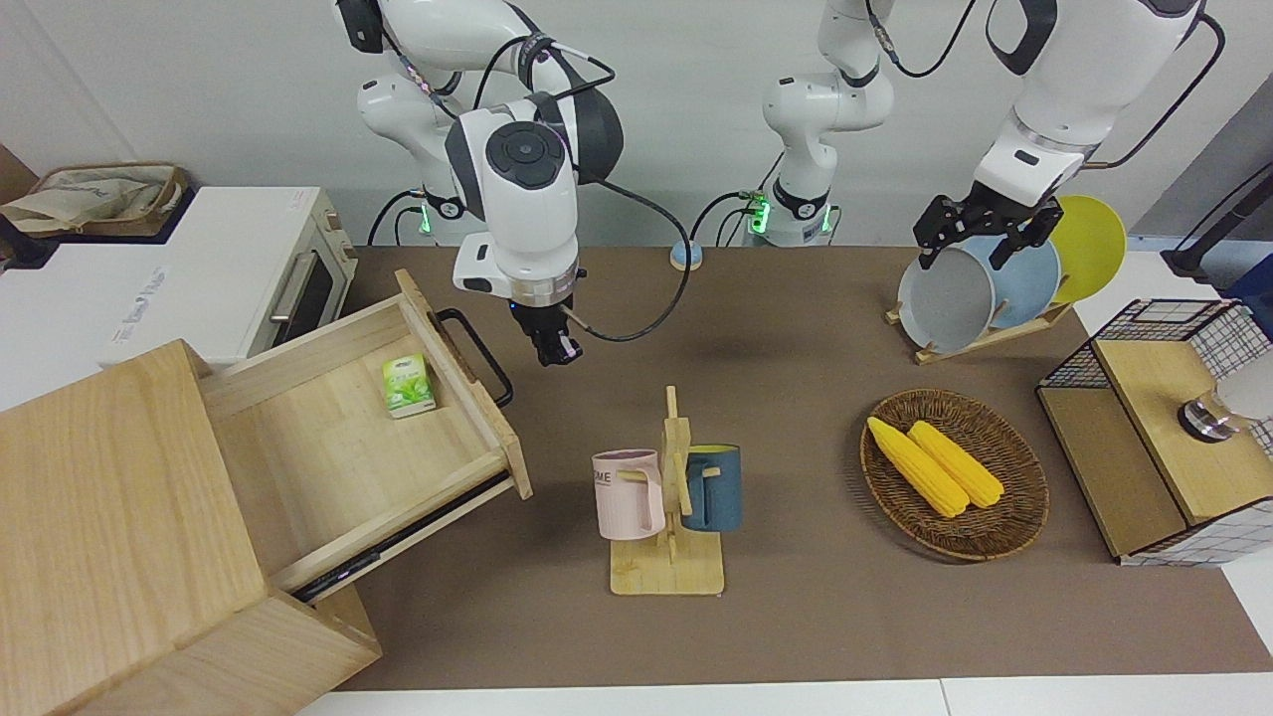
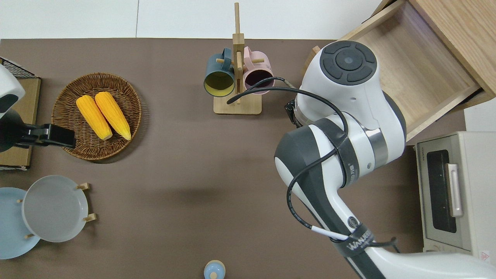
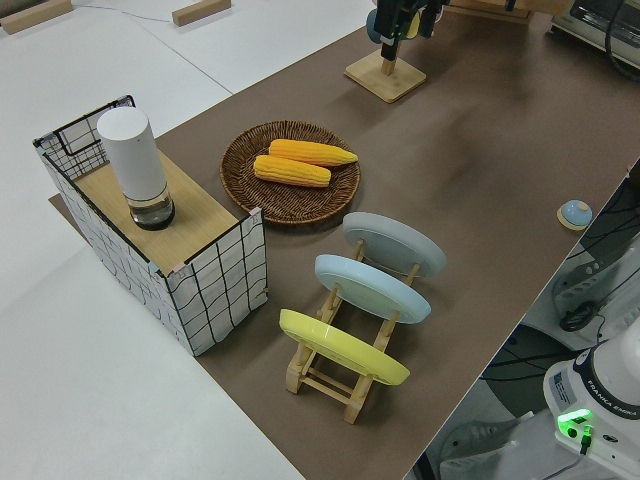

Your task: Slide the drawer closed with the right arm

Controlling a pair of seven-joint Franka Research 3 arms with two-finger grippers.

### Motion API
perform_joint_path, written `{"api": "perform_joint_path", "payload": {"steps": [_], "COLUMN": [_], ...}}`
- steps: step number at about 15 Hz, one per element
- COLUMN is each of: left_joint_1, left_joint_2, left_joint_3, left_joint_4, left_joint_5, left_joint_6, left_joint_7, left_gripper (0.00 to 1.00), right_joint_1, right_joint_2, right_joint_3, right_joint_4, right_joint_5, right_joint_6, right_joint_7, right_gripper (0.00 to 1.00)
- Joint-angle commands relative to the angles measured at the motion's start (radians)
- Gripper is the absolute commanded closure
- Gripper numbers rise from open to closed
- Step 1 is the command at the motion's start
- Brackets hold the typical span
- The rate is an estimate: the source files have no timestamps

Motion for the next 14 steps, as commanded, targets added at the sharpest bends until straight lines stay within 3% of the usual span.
{"api": "perform_joint_path", "payload": {"steps": [1,14], "left_joint_1": [0.005,0.005], "left_joint_2": [0.011,0.011], "left_joint_3": [-0.007,-0.007], "left_joint_4": [0.026,0.024], "left_joint_5": [0.017,0.017], "left_joint_6": [-0.020,-0.020], "left_joint_7": [0.009,0.009], "left_gripper": [0.01,0.01], "right_joint_1": [-0.039,-0.188], "right_joint_2": [0.015,0.054], "right_joint_3": [0.011,0.023], "right_joint_4": [-0.002,0.029], "right_joint_5": [-0.003,-0.006], "right_joint_6": [0.024,0.075], "right_joint_7": [0.006,-0.065], "right_gripper": [1.000,1.000]}}
